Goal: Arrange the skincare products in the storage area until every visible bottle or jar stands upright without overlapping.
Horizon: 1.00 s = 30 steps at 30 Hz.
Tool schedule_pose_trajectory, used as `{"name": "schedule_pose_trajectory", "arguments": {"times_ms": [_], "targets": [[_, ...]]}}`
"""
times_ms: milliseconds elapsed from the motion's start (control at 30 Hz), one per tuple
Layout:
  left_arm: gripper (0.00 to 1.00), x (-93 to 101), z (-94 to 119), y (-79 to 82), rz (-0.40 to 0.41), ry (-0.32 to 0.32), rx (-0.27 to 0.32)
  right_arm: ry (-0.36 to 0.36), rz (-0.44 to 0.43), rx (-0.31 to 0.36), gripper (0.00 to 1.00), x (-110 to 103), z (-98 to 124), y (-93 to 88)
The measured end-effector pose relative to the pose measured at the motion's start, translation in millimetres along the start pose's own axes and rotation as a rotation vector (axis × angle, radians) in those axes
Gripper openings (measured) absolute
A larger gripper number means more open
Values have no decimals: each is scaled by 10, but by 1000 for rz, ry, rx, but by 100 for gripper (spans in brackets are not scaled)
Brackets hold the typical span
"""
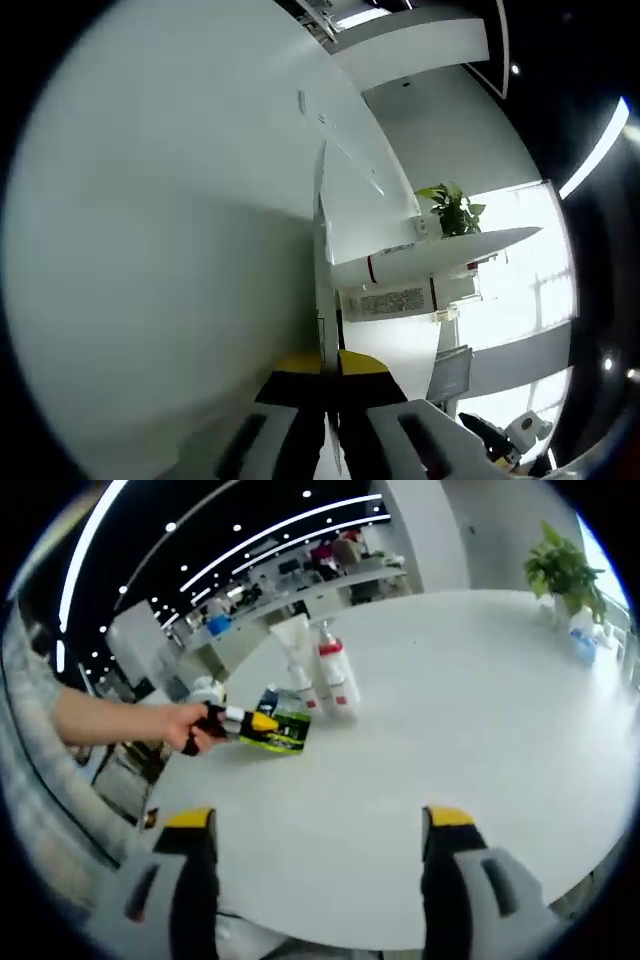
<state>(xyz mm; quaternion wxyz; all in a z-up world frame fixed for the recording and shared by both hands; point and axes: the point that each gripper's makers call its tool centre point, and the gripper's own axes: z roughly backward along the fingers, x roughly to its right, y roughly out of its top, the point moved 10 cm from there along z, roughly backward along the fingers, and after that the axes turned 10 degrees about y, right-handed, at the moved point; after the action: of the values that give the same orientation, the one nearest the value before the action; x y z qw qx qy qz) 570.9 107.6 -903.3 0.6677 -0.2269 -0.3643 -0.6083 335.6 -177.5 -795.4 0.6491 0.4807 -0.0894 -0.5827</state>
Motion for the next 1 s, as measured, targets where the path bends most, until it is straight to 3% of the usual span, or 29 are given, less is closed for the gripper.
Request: {"name": "schedule_pose_trajectory", "arguments": {"times_ms": [100,200,333,367,467,633,800,1000], "targets": [[2,-7,-17,26,5,11,3,-4,-13,3,81,11,15,-20],[5,-38,-25,50,21,68,6,1,-33,18,82,34,35,-13],[8,-20,-13,53,17,88,17,3,-39,33,82,56,53,24],[12,-2,-3,62,3,88,45,3,-37,32,82,60,57,34],[22,15,2,70,1,86,55,6,-37,35,82,65,66,53],[23,22,15,53,0,110,56,7,-36,35,82,81,85,57],[29,115,82,-58,-75,151,58,26,-50,31,81,72,77,39],[30,118,126,-22,-141,227,62,49,-42,18,81,54,45,34]]}}
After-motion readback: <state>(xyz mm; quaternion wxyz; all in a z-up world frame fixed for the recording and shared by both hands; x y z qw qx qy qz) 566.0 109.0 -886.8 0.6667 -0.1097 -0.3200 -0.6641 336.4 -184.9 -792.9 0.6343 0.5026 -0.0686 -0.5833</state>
